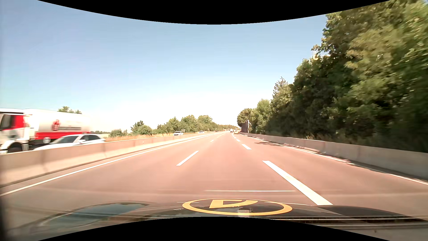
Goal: Follow the waypoints while adhering to traffic rules and regulations
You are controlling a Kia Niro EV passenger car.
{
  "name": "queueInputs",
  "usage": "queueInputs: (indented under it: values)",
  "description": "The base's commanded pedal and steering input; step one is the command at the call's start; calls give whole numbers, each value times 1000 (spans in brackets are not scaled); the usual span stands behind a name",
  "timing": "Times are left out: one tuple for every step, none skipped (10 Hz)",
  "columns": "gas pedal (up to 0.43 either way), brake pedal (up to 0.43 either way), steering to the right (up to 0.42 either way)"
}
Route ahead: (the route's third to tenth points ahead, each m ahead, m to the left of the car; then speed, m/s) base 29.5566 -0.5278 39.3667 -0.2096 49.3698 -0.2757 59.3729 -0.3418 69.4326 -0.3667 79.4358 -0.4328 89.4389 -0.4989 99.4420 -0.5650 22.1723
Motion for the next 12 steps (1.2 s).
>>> queueInputs:
  values:
    - [220,0,-1]
    - [220,0,-1]
    - [220,0,-1]
    - [220,0,-1]
    - [220,0,-1]
    - [220,0,-1]
    - [220,0,-1]
    - [220,0,-2]
    - [220,0,-2]
    - [220,0,-1]
    - [220,0,-1]
    - [209,0,-1]
